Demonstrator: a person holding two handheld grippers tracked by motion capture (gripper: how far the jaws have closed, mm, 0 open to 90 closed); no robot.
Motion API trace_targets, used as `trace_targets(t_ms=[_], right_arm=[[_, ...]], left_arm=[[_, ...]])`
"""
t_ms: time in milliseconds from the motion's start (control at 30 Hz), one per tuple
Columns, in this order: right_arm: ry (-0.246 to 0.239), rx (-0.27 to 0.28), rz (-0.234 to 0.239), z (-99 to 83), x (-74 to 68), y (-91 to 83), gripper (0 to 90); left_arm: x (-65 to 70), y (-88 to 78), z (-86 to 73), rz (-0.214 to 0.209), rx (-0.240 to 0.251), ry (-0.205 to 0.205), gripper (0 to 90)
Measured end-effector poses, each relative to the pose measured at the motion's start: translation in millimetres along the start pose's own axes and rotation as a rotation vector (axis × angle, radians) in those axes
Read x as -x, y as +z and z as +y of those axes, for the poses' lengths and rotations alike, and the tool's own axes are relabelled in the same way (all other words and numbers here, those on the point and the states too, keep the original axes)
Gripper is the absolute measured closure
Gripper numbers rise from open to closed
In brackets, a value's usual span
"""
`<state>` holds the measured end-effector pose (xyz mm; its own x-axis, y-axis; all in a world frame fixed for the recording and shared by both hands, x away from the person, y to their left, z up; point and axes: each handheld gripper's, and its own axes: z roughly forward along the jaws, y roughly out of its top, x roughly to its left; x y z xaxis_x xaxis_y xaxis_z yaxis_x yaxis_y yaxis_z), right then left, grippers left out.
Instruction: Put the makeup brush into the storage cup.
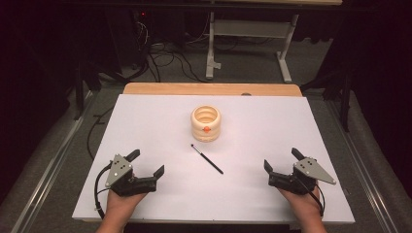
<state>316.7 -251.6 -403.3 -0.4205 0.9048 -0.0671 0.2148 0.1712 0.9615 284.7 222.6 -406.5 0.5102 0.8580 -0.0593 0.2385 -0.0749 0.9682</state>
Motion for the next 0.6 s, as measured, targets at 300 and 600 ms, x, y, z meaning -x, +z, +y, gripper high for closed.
trace_targets(t_ms=[300,600], right_arm=[[-0.004,0.003,-0.007,0.7,-0.4,-1.3,1.1],[-0.006,0.005,-0.006,0.9,-0.4,-1.5,1.1]], left_arm=[[0.1,0.0,0.0,-0.003,0.011,-0.003,0.7],[0.3,0.3,0.1,-0.011,0.007,-0.001,0.7]])
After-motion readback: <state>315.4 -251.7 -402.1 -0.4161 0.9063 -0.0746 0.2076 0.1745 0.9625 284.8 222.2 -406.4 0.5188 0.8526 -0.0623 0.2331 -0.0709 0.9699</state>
